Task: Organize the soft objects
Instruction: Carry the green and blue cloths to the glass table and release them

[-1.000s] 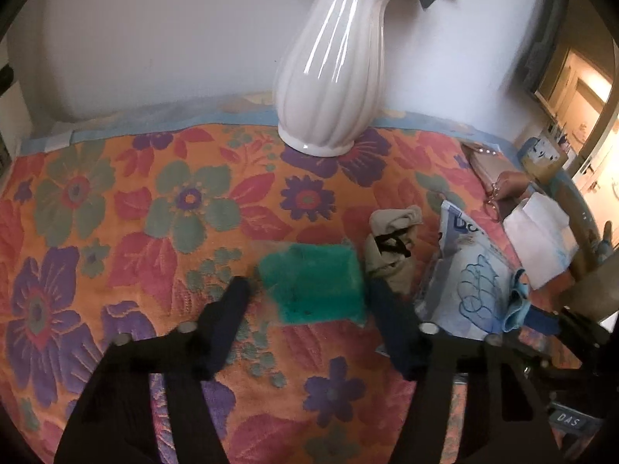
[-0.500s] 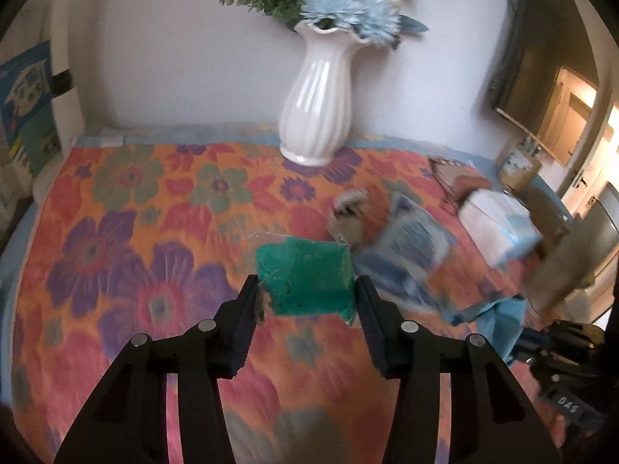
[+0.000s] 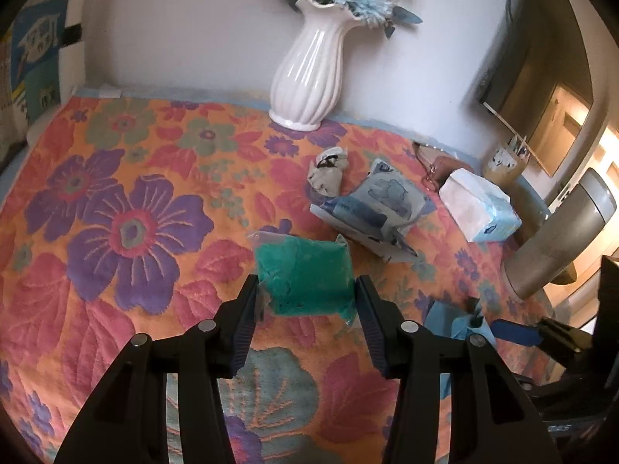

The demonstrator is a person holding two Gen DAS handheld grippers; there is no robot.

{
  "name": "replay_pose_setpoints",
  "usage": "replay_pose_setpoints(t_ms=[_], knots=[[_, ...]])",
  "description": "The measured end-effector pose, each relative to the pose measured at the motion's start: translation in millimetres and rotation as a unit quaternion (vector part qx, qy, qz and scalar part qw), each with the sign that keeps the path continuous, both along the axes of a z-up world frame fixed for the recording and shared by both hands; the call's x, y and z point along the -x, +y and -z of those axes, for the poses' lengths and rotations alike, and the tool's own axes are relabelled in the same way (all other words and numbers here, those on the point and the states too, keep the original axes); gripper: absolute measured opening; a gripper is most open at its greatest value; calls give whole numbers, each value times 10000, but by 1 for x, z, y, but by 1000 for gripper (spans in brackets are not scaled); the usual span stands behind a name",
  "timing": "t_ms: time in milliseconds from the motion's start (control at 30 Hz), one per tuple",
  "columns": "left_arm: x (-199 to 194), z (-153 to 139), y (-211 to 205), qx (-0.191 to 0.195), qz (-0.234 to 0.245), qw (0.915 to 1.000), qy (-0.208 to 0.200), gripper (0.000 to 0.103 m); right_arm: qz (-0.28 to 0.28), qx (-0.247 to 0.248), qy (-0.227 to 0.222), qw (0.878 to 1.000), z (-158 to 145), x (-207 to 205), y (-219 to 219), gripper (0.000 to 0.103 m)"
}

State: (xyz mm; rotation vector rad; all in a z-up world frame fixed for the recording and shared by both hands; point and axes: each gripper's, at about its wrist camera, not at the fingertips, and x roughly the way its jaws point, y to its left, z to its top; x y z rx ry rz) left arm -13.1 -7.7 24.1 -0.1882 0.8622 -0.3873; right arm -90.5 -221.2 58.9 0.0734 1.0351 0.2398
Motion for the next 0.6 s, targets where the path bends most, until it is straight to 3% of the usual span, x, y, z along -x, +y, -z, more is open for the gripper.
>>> replay_pose_setpoints(t_ms=[67, 100, 133, 167, 200, 300, 433, 600], knots=[[1, 0, 0, -7, 9, 10000, -8, 46, 146, 113, 159, 9997, 9, -9, 5, 65], [1, 0, -1, -26, 16, 10000, -22, 46, 217, 181, 52, 9996, 9, -8, 6, 57], [2, 0, -2, -40, 24, 10000, -33, 46, 190, 218, -27, 9996, 7, -7, 9, 32], [3, -1, -4, -74, 38, 10000, -44, 46, 102, 237, -58, 9996, 6, -6, 12, 19], [3, -2, -5, -108, 47, 9999, -59, 46, 69, 277, -97, 9995, 5, -3, 14, 16], [7, -6, -13, -243, 131, 9995, -139, 46, 60, 346, -174, 9992, 2, 6, 11, 13], [13, -13, -28, -25, 379, 9992, -106, 46, 245, 386, -189, 9988, -5, 18, -7, 13], [31, -35, -71, -6, 918, 9951, -369, 46, 625, 233, -21, 9978, -19, 37, -48, 13]])
